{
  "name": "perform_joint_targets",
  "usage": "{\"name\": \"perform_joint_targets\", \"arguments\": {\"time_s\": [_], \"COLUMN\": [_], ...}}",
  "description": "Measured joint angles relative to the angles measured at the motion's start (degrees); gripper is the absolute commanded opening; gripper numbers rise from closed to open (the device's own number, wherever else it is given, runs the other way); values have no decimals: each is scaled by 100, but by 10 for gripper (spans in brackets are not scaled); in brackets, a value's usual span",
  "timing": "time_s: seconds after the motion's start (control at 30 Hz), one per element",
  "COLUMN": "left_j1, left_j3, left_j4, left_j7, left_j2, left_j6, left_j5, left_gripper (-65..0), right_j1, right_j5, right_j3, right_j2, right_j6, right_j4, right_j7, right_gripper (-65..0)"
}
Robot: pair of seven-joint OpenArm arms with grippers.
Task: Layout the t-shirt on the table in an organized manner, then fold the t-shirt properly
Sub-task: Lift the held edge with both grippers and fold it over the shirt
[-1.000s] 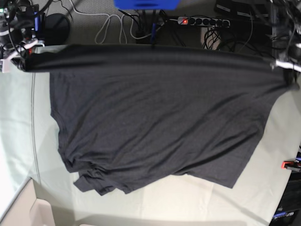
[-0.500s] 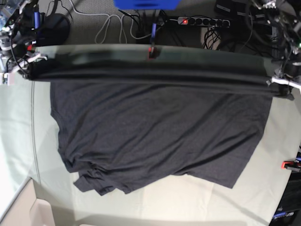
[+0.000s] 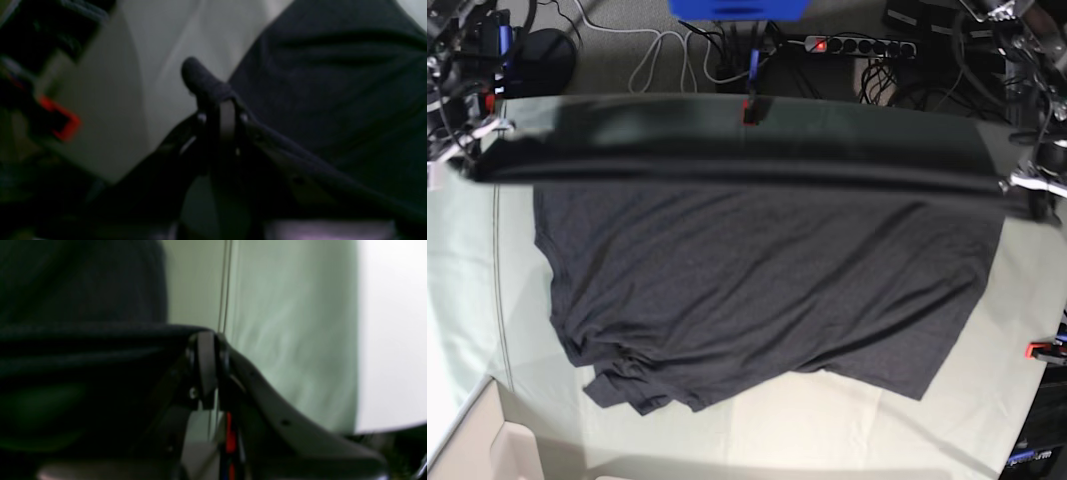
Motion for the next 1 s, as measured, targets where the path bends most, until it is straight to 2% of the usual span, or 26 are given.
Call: {"name": "perform_joint_targets", "arguments": {"time_s": [0.2,0.57,0.8,1.0], "left_j1": [522,999,1010,647], "left_j3": [-4,-11,-2,258], "left_j4": [656,763,758,273], "left_j7": [48,33,9,20], "left_j2": [127,109,254,205], "left_j6": [7,-9,-9,33], "left_j5": [20,15,2,81], "left_gripper": [-648,-648,-648,-648], "right_j1": [-538,-1049,-1040,-476], "right_j5": [-44,0,-22,-63], "right_j3": [0,0,-39,-48], "right_j2": [-2,2,0,4], "right_j6": [2,2,0,-9], "right_j4": [415,428,155,-330], "right_j7": [-70,4,-2,24], "right_gripper": [-650,-650,-650,-650]}}
